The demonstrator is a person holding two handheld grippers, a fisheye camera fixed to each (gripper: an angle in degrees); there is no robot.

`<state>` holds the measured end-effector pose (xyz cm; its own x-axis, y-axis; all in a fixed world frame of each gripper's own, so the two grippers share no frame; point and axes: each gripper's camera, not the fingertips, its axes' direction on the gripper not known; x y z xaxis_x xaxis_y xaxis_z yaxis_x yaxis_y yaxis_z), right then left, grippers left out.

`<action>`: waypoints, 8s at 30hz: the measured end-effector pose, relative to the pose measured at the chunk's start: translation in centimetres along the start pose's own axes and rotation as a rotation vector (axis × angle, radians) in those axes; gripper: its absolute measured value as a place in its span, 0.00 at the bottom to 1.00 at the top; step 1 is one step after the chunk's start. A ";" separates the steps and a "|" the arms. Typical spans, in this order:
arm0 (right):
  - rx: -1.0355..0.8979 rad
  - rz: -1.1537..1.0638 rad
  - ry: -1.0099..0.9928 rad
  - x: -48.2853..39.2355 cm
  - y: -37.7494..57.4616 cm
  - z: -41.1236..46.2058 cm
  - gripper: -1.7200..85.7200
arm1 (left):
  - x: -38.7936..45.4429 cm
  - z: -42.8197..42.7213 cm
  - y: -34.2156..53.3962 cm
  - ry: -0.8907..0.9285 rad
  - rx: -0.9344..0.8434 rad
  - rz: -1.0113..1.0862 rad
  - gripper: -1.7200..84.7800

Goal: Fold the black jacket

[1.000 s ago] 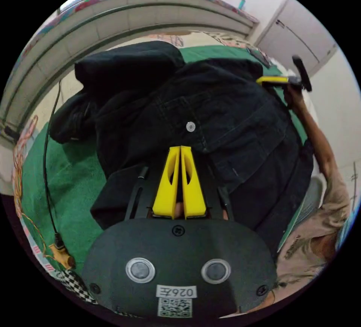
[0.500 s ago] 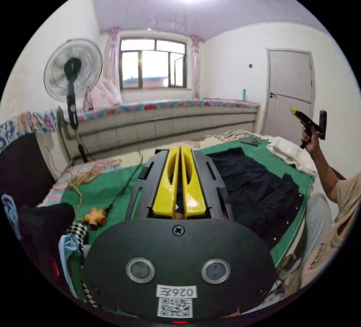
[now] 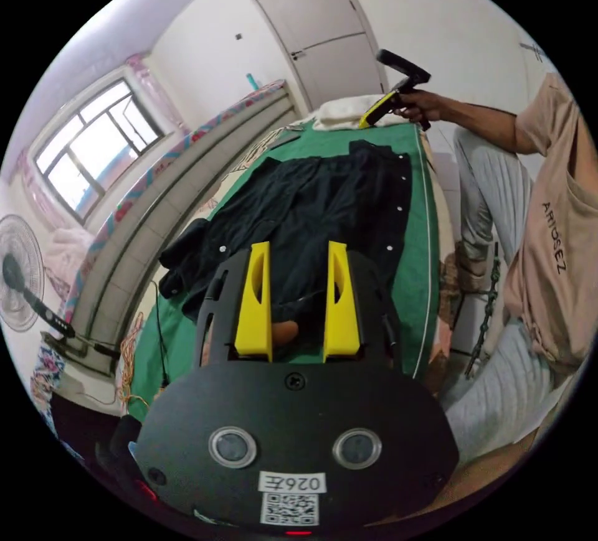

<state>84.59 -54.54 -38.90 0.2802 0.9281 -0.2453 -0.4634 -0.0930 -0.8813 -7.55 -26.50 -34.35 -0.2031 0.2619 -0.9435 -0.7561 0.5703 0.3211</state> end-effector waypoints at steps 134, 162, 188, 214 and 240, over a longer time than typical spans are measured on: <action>-0.562 -0.621 0.361 -22.5 17.0 16.5 0.05 | -15.7 10.3 10.0 0.365 0.122 -0.491 0.01; 0.135 0.288 -1.291 -23.6 32.7 -3.1 0.01 | 17.3 2.0 14.2 -0.049 0.531 -0.199 0.25; 0.190 -1.000 -0.458 -69.1 55.7 -13.4 0.12 | 23.2 -4.8 17.1 0.001 0.037 -0.473 0.06; -0.186 -1.604 0.168 -95.3 65.4 4.1 0.17 | 21.0 -2.6 28.0 0.234 0.284 -0.742 0.01; 0.198 -0.766 -0.185 -82.7 34.4 -7.4 0.00 | 26.2 -8.4 15.3 -0.464 0.456 -0.210 0.28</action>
<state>51.72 -137.16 -51.98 0.4446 0.7543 0.4831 -0.3439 0.6417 -0.6855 -29.61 -17.47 -54.82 0.2845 0.3584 -0.8891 -0.3919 0.8899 0.2333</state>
